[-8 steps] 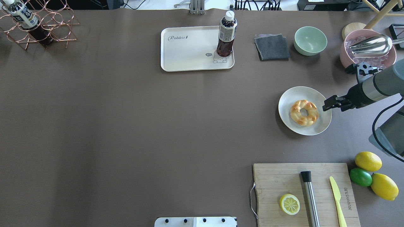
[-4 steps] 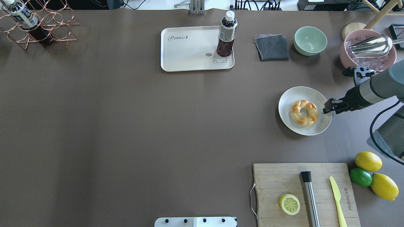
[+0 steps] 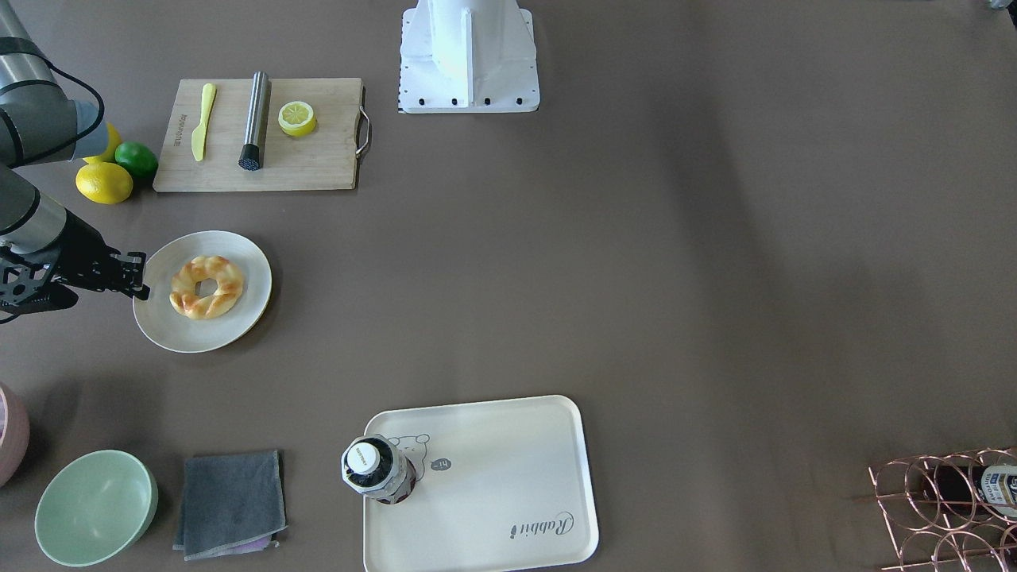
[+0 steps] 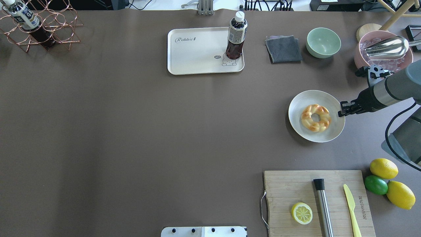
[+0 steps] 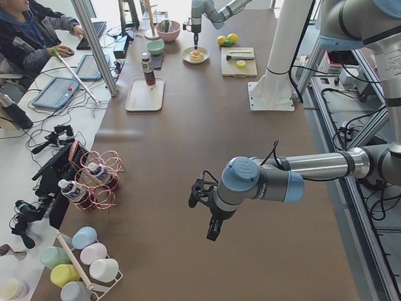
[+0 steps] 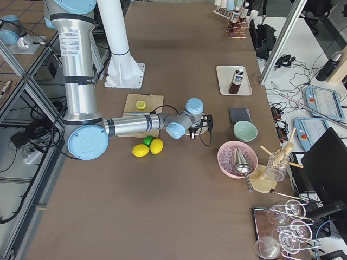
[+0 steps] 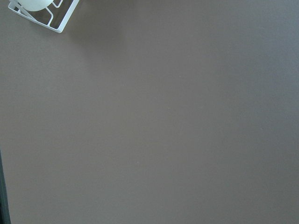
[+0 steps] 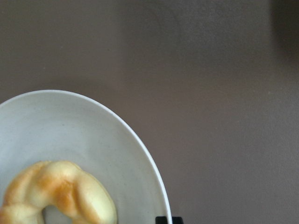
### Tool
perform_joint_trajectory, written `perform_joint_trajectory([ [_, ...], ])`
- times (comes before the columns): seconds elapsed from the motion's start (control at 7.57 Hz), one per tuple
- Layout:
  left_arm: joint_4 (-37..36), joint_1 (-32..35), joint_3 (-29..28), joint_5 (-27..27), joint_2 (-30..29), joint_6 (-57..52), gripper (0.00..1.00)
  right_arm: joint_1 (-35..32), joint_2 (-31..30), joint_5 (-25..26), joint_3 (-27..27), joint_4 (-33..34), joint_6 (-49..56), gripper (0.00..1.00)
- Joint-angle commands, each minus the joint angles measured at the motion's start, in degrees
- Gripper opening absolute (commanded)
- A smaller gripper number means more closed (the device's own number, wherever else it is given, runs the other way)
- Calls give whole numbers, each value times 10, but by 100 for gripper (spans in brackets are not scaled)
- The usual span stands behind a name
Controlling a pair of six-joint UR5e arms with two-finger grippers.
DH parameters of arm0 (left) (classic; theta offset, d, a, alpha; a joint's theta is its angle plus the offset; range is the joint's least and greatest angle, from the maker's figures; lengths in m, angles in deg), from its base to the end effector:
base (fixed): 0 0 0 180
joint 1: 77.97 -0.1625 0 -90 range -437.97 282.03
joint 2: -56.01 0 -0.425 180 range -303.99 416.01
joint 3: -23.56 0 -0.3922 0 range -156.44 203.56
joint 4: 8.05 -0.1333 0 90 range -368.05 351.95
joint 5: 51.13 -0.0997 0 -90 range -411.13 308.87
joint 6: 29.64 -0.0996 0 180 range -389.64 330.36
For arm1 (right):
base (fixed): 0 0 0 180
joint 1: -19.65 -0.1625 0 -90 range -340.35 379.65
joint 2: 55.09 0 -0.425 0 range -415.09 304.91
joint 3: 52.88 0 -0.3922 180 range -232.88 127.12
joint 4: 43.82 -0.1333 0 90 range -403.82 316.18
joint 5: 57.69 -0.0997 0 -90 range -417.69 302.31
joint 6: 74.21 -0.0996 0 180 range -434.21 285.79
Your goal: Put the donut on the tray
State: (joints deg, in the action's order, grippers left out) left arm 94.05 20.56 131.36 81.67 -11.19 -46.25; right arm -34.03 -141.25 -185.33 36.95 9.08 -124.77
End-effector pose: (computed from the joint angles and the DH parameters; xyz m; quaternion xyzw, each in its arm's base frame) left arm -0.1144 -0.3206 0.6487 0.1355 0.3429 0.0880 0.9254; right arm -0.2655 -0.4835 0.5561 0.0315 -0.4463 -0.0015 0.8943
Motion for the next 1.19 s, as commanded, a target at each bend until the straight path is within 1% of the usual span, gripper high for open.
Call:
perform_joint_trajectory([
  [0.0,-1,-1,1,24,-6,17,97,-19,1,-53,61,3,-48,0],
  [0.13,0,-6,3,49,-20,73,97,-18,2,-63,89,3,-91,0],
  [0.26,-4,-36,7,89,-33,122,97,-16,11,-65,110,3,-137,0],
  [0.4,0,-73,21,126,-47,201,97,-6,23,-72,129,3,-184,0],
  [0.53,0,-128,60,126,-51,279,97,8,43,-72,143,6,-225,0],
  [0.66,1,-173,100,127,-60,355,97,26,70,-69,143,8,-267,0],
  [0.79,13,-227,126,121,-83,453,97,42,91,-64,144,21,-283,0],
  [0.92,46,-290,128,117,-140,591,97,47,117,-64,151,49,-297,0],
  [1.06,70,-374,129,58,-195,718,97,61,142,-61,164,84,-307,0],
])
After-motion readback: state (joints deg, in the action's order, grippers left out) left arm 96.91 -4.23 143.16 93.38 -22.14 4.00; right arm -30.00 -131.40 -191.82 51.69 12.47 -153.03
